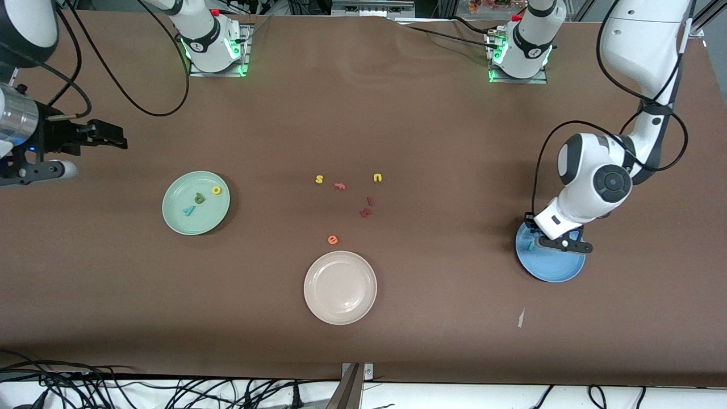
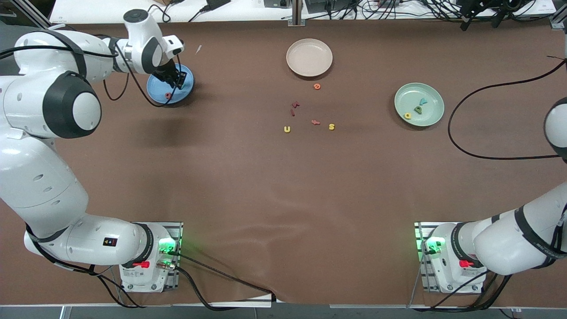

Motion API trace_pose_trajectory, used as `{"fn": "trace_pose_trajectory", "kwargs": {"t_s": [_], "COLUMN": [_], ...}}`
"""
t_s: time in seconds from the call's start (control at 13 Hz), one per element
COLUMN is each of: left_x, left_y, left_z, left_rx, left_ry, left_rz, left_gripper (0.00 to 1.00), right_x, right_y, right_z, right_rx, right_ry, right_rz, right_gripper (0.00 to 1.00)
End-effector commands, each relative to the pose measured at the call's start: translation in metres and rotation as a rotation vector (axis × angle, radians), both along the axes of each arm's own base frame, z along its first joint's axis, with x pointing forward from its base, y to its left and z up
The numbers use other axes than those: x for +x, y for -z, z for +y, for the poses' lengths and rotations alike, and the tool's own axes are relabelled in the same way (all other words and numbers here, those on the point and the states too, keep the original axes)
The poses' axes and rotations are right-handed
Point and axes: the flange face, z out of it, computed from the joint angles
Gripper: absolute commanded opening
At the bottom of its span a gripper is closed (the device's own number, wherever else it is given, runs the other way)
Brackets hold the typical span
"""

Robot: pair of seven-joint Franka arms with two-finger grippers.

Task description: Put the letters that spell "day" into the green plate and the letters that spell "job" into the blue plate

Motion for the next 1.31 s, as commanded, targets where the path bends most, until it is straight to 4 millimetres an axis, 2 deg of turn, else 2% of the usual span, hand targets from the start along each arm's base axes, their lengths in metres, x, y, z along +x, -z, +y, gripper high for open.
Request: {"fn": "trace_pose_trajectory", "kwargs": {"t_s": [0.0,0.08,0.15,0.23,0.38,0.46,0.62,0.77,0.85,0.92,1.08,1.15,1.23], "left_x": [-0.003,0.0,0.006,0.014,0.029,0.036,0.042,0.041,0.039,0.039,0.036,0.026,0.016], "left_y": [-0.01,-0.018,-0.029,-0.047,-0.089,-0.113,-0.159,-0.196,-0.208,-0.227,-0.247,-0.278,-0.308], "left_z": [0.009,0.011,0.012,0.013,0.012,0.012,0.012,0.02,0.019,0.021,0.025,0.049,0.058], "left_rx": [0.006,0.007,0.009,0.014,0.022,0.024,0.019,0.031,0.034,0.034,0.032,0.012,-0.02], "left_ry": [0.029,0.022,0.017,0.014,0.0,-0.004,-0.03,-0.045,-0.045,-0.053,-0.068,-0.102,-0.113], "left_rz": [-0.013,-0.009,0.017,0.052,0.137,0.164,0.225,0.281,0.295,0.284,0.293,0.247,0.191], "left_gripper": [0.99,1.0,1.0,1.0,1.0,1.0,1.0,1.0,1.0,1.0,1.0,1.0,1.0], "right_x": [-0.041,-0.048,-0.044,-0.038,-0.034,-0.035,-0.044,-0.033,-0.029,-0.028,-0.026,-0.023,-0.019], "right_y": [-0.005,-0.001,-0.003,-0.006,-0.027,-0.031,-0.017,-0.014,-0.018,-0.02,-0.022,-0.02,-0.018], "right_z": [0.007,0.0,-0.006,-0.012,-0.02,-0.017,-0.043,-0.067,-0.06,-0.045,-0.035,-0.037,-0.036], "right_rx": [-0.058,-0.075,-0.069,-0.068,-0.039,-0.006,0.032,0.111,0.075,0.014,-0.029,-0.024,-0.022], "right_ry": [0.025,0.043,0.049,0.061,0.082,0.081,0.022,0.075,0.054,0.036,0.106,0.132,0.133], "right_rz": [-0.07,-0.099,-0.115,-0.124,-0.168,-0.162,-0.09,-0.138,-0.168,-0.173,-0.186,-0.208,-0.232], "right_gripper": [1.0,1.0,1.0,1.0,1.0,1.0,1.0,1.0,1.0,1.0,1.0,1.0,1.0]}}
